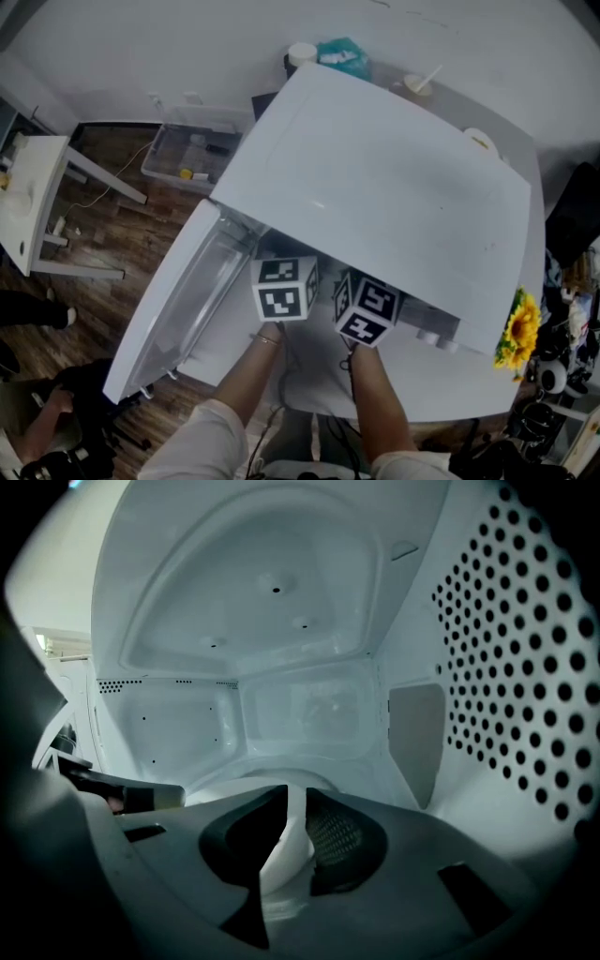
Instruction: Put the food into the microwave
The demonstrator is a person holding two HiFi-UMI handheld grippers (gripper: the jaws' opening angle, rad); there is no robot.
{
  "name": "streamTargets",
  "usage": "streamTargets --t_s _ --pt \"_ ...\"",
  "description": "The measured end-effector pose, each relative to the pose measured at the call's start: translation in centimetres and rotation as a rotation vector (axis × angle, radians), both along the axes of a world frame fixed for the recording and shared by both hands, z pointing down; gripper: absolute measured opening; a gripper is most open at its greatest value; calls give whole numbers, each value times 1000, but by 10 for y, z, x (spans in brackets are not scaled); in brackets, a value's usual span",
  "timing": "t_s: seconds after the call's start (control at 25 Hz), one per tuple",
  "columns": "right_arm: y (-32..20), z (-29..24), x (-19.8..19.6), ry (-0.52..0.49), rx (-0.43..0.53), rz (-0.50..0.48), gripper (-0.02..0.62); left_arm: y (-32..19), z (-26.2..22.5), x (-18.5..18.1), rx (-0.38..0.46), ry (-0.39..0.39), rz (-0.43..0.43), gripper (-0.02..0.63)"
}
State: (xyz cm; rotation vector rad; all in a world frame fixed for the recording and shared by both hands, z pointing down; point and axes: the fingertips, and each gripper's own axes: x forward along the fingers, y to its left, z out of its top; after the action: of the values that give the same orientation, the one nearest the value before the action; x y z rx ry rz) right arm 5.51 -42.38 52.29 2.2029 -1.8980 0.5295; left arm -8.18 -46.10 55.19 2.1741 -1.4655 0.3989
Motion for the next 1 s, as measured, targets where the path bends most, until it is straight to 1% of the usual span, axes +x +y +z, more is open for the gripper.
streamTargets --t_s 0.28,0.32,0.36,0.52,0.8,0.92,1.0 --pt "10 -12 -9 -9 20 -28 62 14 -13 -6 21 -3 -20 94" --pt "13 -13 -10 -8 17 -30 57 18 -13 -6 18 -6 -17 92" --pt "16 -14 -12 -7 14 -34 34 22 -13 -6 14 -10 -15 92" --pt "28 -22 -21 -8 13 -66 28 38 -14 -7 5 -10 -14 92" --pt "55 -35 -34 -25 7 -129 23 75 -31 -6 6 8 -6 62" --pt "69 -41 -39 -30 3 -161 23 95 -35 -4 -13 22 9 41" --pt "81 -44 -42 -36 -5 -180 23 109 -37 -4 -22 17 15 31"
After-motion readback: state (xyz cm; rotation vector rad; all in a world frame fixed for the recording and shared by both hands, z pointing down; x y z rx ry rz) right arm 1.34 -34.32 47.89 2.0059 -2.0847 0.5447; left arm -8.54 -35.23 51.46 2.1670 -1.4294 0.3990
